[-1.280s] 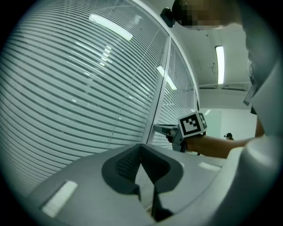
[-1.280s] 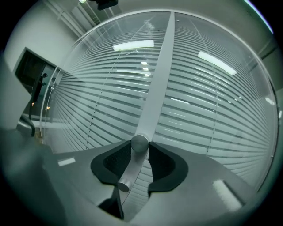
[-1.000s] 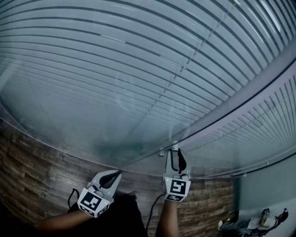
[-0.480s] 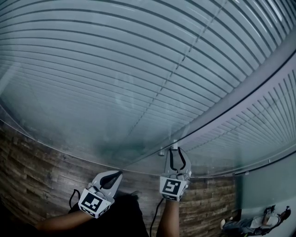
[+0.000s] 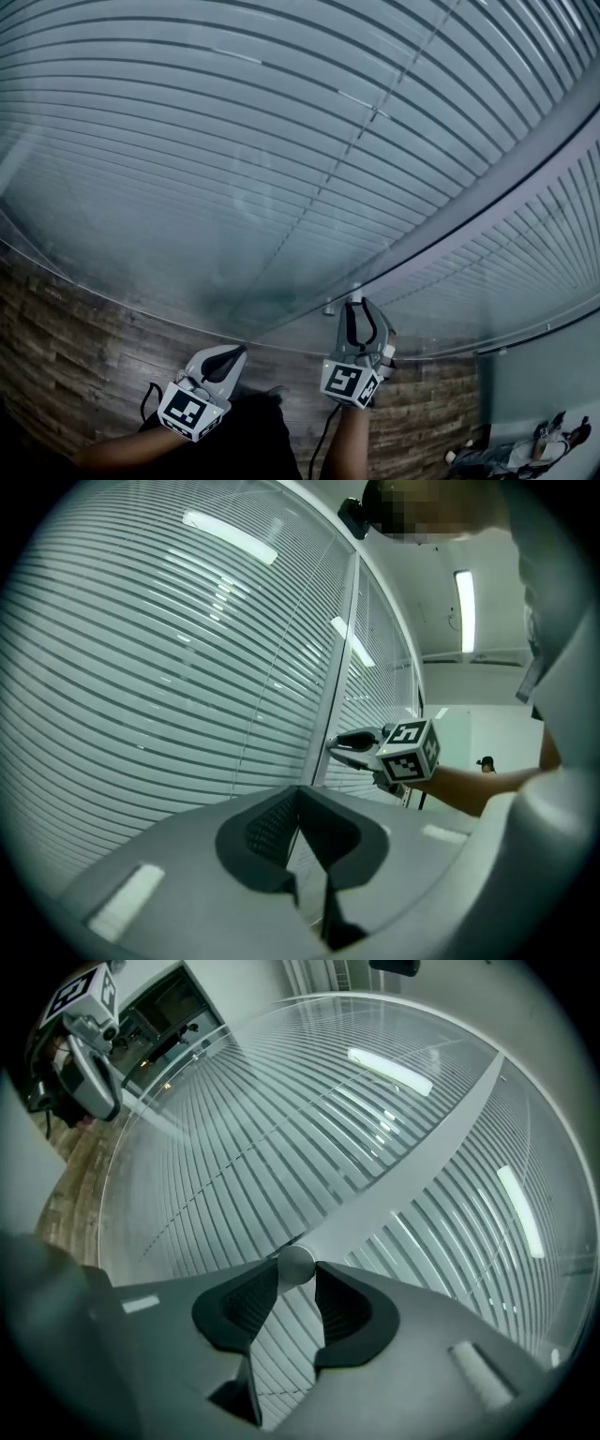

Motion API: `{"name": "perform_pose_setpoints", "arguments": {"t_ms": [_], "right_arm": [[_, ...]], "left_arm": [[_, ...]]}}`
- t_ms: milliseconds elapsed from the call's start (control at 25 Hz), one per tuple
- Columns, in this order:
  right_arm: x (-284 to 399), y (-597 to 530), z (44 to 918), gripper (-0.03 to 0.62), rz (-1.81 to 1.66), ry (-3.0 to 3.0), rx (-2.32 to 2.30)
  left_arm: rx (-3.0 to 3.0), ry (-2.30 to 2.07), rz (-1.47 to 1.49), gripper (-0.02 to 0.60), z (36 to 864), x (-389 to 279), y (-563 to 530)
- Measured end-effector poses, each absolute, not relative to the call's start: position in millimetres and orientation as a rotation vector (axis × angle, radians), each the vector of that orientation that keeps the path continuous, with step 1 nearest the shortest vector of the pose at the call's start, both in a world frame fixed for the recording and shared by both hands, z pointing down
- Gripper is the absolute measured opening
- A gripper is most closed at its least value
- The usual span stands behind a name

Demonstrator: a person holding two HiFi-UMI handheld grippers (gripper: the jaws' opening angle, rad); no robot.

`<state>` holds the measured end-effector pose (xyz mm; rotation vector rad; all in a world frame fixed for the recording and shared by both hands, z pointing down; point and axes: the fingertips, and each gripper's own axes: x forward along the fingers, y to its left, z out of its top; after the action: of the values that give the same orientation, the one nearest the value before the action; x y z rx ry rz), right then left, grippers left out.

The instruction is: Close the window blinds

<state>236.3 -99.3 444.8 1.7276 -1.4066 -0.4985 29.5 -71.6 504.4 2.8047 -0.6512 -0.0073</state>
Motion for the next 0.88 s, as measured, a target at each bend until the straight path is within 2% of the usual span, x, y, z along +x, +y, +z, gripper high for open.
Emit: {"name": "perform_pose_setpoints", "arguments": {"t_ms": [440, 560, 720, 880], "right_arm": [[233, -98, 443, 0.138, -0.462, -1.451, 1.776], [231, -96, 444, 0.178, -0.277, -1.654, 1.933], [234, -91, 437, 0.184, 0.136, -2.010, 2.283], [241, -92, 440, 0.184, 0.280, -2.066, 2.390]], "left_arm": [[2.816, -0.642, 0.014, 0.000, 505, 33, -70], [2.817, -0.639, 0.022, 0.000, 505, 34, -70], [2.816, -0.636, 0.027, 0.000, 506, 35, -71], [2.814, -0.636, 0.021, 0.000, 505, 35, -70]]}}
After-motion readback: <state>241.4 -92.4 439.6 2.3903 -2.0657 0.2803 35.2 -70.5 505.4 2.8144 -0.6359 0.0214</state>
